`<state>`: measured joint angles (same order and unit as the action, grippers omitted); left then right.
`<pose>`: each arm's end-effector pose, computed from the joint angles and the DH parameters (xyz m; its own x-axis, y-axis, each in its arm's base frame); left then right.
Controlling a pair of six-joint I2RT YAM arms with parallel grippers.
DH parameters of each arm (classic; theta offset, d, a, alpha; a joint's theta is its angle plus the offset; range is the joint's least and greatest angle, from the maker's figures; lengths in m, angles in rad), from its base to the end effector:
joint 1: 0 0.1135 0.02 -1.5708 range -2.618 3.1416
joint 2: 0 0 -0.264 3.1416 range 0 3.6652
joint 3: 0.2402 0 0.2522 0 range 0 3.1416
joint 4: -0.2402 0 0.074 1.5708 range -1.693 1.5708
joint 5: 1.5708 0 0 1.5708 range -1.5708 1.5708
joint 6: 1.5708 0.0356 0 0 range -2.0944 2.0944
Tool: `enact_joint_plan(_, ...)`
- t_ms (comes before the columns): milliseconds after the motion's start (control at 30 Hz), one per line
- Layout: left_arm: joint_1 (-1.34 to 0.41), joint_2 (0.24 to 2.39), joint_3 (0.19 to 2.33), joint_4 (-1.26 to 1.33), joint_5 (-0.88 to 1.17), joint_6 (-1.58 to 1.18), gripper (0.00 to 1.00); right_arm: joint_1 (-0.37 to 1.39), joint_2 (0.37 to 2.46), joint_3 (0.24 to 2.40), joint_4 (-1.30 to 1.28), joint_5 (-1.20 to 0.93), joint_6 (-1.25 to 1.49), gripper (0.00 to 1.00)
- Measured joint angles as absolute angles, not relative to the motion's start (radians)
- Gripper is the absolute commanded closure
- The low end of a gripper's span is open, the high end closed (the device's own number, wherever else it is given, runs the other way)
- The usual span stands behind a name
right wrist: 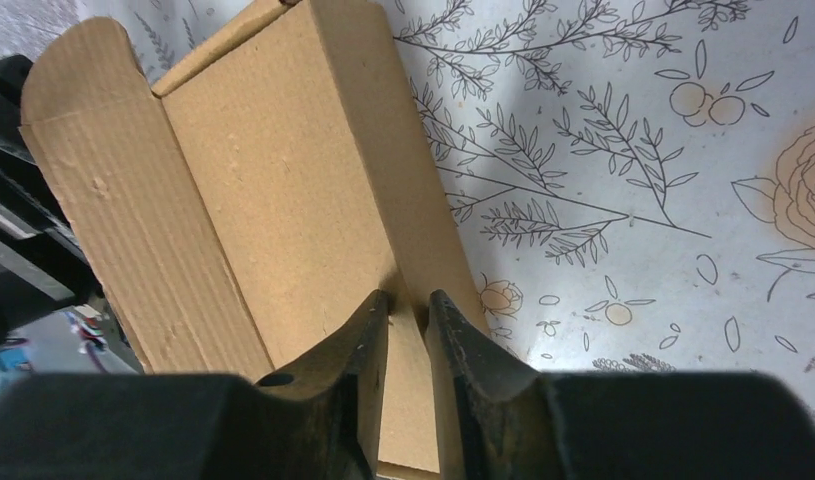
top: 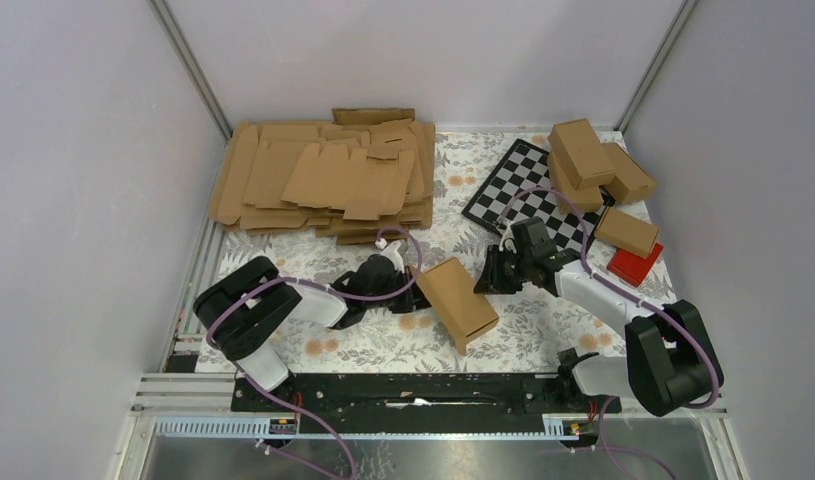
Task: Fold the paper box
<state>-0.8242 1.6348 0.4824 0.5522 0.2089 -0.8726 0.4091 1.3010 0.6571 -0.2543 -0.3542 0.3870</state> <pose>0.1854 -0.2113 0.1160 -0.8856 -0.1462 -0.4408 0.2425 0.6639 -0.7074 0.2231 0.1102 0.1849 -0.8802 0.0042 -0.4746 -0.2582 0.8347 0.4864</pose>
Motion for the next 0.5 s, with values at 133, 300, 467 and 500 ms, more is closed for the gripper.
enact_joint_plan(133,-0.824,1.661,0.503,0.565,0.229,-0.873,1.00,0.356,1.301,0.618,-0.193,-0.432,0.418,0.77)
enact_joint_plan(300,-0.822,1.675,0.524,0.567,0.238,-0.872,1.00,0.333,1.304,0.586,-0.131,-0.483,0.443,0.79)
enact_joint_plan(467,-0.814,1.677,0.529,0.569,0.252,-0.868,1.00,0.287,1.319,0.555,-0.072,-0.561,0.462,0.79)
enact_joint_plan(500,-0.813,1.674,0.530,0.567,0.252,-0.866,1.00,0.271,1.324,0.551,-0.065,-0.581,0.466,0.80)
